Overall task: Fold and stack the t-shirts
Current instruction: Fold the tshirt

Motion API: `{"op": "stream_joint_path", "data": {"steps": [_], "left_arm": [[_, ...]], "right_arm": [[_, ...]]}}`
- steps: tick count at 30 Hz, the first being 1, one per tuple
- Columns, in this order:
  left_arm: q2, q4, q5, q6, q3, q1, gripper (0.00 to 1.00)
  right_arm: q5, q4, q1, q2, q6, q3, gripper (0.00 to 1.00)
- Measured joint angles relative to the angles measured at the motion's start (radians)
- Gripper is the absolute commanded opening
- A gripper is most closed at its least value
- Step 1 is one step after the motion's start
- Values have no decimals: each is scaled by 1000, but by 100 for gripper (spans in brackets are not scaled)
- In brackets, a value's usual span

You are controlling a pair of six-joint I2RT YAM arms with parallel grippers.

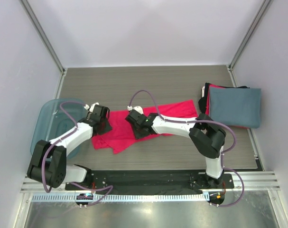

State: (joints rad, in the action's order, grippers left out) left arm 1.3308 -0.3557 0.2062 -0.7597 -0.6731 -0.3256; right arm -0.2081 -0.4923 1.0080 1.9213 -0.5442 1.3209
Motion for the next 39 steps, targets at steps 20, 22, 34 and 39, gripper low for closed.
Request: {"op": "stream_joint_path", "data": {"steps": [20, 22, 34, 39], "left_arm": [[-173, 0, 74, -24, 49, 0, 32], [-177, 0, 82, -27, 49, 1, 32], [-145, 0, 91, -48, 49, 7, 32], [-145, 0, 104, -48, 49, 8, 32]], "right_arm": [[368, 364, 11, -108, -21, -104, 31], [409, 424, 22, -90, -36, -126, 31], [270, 439, 201, 28, -56, -81, 27], [154, 394, 236, 43, -51, -47, 25]]}}
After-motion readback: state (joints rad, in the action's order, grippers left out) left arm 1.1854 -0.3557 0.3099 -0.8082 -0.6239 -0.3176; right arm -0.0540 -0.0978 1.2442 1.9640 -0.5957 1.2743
